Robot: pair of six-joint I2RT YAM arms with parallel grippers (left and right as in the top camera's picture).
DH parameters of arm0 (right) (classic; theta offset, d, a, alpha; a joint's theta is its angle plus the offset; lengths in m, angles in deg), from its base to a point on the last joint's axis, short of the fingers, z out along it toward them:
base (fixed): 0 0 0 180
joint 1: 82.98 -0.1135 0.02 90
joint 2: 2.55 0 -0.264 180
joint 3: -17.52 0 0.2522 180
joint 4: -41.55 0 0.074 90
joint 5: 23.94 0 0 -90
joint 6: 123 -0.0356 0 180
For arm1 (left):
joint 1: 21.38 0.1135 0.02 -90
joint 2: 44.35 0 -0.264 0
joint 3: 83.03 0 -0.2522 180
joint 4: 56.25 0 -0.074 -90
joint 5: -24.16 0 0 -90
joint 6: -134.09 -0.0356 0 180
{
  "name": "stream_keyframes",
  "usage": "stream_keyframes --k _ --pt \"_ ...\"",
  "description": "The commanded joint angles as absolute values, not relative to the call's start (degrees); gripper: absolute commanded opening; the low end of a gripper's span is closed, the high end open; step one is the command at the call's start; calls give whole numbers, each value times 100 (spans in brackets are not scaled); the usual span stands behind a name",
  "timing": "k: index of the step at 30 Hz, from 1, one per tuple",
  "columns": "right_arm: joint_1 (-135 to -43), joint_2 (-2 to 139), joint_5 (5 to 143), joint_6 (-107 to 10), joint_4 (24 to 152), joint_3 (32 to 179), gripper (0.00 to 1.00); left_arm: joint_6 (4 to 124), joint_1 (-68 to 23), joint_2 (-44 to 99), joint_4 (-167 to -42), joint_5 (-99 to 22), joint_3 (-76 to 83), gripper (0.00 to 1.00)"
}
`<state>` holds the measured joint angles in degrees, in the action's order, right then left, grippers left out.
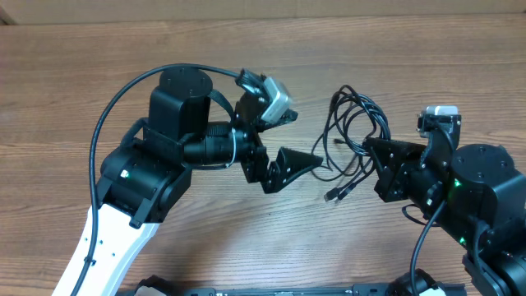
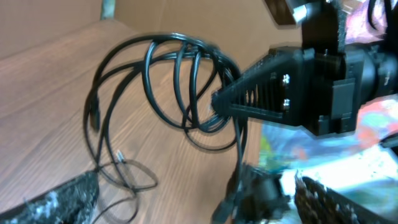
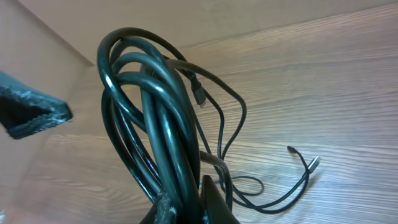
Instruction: Untangle cables
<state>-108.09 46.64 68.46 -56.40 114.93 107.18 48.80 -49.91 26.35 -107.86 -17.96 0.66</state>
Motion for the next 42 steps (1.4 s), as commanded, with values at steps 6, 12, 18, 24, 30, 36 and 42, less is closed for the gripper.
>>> stream_keyframes --k 6,12,18,24,30,36,42 --pt "-10787 4627 7477 -5701 11303 10753 4 7009 -5157 2844 -10047 -1684 44 100" --pt "-10787 4627 7477 -5701 11272 10753 4 7006 -5677 3317 -9789 -1689 44 93" --pt "-10787 4627 7477 -5699 11307 10753 4 7006 -5706 3452 -9632 -1691 44 22" --pt "-10787 4627 7475 -5694 11373 10753 4 7004 -5704 3450 -9518 -1816 44 4" --pt "-10787 4625 7313 -5506 11606 10753 81 6985 -5704 3450 -9772 -2679 44 4" --pt "-10787 4625 6955 -5555 11578 10755 98 6980 -5704 3450 -10196 -3193 44 4" --pt "-10787 4625 6846 -5548 11547 10755 84 6978 -5704 3450 -10192 -3162 44 4"
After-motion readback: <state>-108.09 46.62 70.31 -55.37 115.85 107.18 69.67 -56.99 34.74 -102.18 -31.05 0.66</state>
